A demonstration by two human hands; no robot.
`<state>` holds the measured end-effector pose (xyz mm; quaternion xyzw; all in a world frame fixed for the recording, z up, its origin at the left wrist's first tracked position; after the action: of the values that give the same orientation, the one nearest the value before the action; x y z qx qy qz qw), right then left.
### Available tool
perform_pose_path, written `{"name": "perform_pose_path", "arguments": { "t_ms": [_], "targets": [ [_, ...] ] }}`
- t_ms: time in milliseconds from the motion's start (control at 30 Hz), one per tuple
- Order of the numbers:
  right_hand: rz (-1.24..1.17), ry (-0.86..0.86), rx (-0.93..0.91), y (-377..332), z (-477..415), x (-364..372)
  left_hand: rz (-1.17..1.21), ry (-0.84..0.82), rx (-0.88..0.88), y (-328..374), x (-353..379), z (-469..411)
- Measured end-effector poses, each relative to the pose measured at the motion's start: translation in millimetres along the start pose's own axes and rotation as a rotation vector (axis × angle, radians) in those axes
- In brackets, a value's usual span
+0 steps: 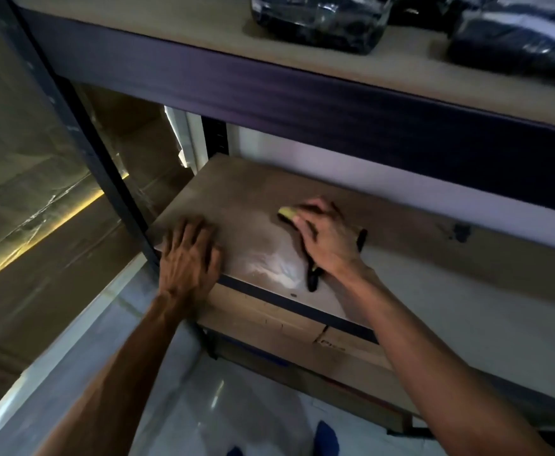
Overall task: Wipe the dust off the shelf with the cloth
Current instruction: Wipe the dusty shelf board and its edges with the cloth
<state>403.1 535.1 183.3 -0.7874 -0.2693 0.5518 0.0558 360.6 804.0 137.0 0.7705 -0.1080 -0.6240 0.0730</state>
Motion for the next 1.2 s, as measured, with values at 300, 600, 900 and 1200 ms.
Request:
{"name": "perform_pose_path", "arguments": {
  "t_ms": [300,600,900,1200],
  "targets": [
    [0.282,-0.259,0.236,17,23,9,0.019,-0.046,0.04,0,1,2],
    [0.041,-0.237,-0.09,-81,59,30,0.034,-0.101,0.067,-8,3,-2],
    [0.135,-0.244,0.086,-35,-9,35,0.076,-0.123,0.015,-31,-7,5],
    [0.005,-0.337,-0.278,-95,44,38,0.121,-0.076,0.044,-35,-3,5]
  ]
}}
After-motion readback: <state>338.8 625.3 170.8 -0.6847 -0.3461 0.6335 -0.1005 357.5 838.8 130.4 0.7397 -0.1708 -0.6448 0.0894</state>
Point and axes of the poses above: each hand's wrist, its own z-axis away from the middle knuckle, its own x-axis out of the palm, y = z × x, the point moved 1 cm from there along -z, towards the middle knuckle, and after that the axes turned 1 degree about y, right-handed, at the moved point
